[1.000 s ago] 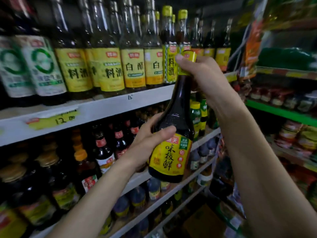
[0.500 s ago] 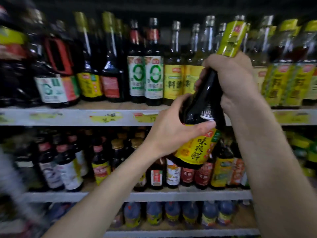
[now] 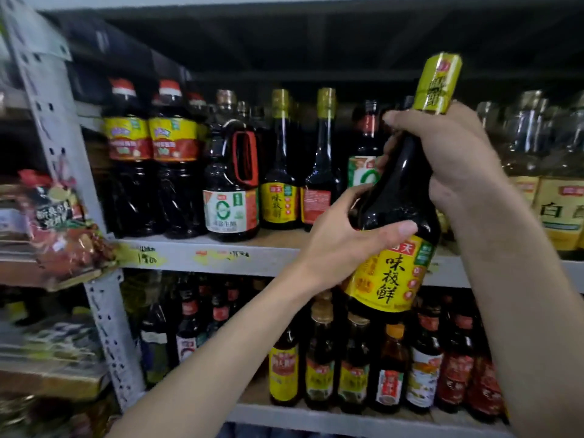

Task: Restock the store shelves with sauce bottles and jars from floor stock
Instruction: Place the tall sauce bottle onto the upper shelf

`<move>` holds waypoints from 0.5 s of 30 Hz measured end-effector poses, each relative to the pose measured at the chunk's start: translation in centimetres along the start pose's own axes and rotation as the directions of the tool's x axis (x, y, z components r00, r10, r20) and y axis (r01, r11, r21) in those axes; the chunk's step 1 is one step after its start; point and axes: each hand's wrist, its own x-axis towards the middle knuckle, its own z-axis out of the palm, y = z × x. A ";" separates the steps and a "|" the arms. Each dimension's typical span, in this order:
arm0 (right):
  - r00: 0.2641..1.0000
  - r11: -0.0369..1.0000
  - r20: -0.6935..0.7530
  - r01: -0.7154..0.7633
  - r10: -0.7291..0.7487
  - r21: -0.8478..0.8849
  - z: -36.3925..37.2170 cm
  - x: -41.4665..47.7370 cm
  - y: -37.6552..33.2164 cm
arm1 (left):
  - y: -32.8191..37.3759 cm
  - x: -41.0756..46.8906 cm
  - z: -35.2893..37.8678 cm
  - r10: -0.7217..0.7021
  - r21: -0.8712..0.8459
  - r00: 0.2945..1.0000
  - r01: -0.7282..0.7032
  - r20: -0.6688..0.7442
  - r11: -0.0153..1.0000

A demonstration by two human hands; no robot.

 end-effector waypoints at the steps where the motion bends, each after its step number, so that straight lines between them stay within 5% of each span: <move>1: 1.000 1.000 -0.009 0.008 -0.008 -0.013 1.3 0.2 -0.1 | -0.1 0.4 -1.3 0.008 -0.004 1.000 -0.008 0.012 1.000; 15: 0.980 0.984 -0.143 0.123 -0.141 -0.125 12.3 1.8 0.9 | -1.1 3.6 -13.0 0.044 0.026 0.982 -0.049 0.182 0.998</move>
